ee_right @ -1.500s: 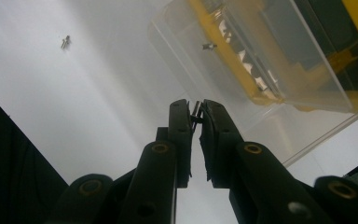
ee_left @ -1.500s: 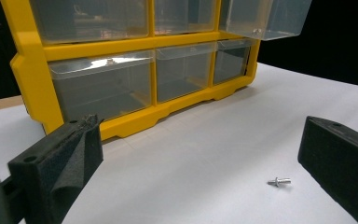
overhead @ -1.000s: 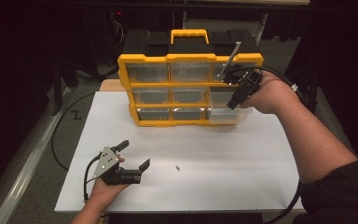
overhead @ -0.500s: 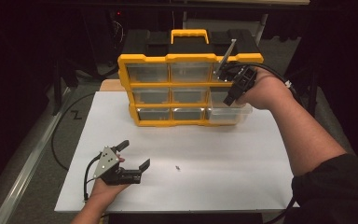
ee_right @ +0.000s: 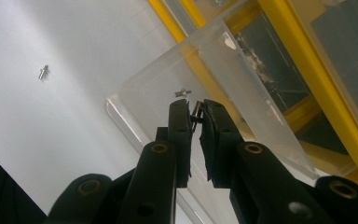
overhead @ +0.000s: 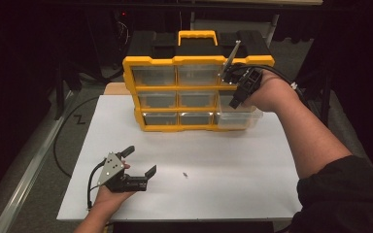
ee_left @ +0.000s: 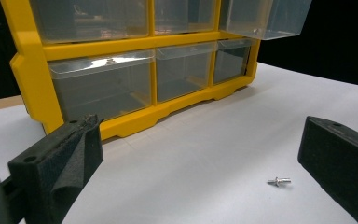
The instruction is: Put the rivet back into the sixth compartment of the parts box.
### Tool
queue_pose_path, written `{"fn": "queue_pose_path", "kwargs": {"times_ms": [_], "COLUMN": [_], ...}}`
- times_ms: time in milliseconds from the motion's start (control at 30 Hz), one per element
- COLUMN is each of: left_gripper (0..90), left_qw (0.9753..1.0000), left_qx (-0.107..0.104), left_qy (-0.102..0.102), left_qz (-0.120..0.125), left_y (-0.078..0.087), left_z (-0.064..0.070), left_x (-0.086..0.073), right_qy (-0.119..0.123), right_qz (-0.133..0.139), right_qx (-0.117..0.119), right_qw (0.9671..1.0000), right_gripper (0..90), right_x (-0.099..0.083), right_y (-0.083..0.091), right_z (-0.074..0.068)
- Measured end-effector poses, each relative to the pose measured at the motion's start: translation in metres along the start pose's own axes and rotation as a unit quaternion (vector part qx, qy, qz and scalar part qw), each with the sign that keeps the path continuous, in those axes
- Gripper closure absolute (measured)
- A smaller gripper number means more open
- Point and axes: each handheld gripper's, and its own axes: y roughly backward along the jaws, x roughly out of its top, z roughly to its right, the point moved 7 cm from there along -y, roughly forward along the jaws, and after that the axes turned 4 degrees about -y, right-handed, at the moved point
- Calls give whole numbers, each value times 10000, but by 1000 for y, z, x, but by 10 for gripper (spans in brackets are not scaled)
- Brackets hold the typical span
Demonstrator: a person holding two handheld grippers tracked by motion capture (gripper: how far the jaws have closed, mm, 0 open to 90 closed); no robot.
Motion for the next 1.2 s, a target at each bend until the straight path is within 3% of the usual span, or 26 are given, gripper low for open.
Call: {"fn": "queue_pose_path", "kwargs": {"times_ms": [67, 133, 267, 633, 1200], "left_gripper": [7, 7, 7, 7, 7], "left_qw": [10000, 10000, 10000, 10000, 10000], "left_qx": [5, 10, 4, 12, -9], "left_qy": [4, 13, 1, 2, -28], "left_qz": [2, 3, -9, -3, -25], "left_y": [0, 0, 0, 0, -1], "left_z": [0, 0, 0, 0, 1], "left_x": [0, 0, 0, 0, -1], "right_qy": [4, 27, -8, 40, 119], "right_qz": [18, 86, 121, 184, 201], "right_qx": [-3, 15, 42, -12, -145], "right_qw": [10000, 10000, 9999, 9998, 9996], "right_gripper": [824, 719, 633, 579, 489], "right_x": [0, 0, -3, -21, -42], "right_y": [1, 2, 7, 19, 13], "right_z": [1, 2, 1, -11, -36]}}
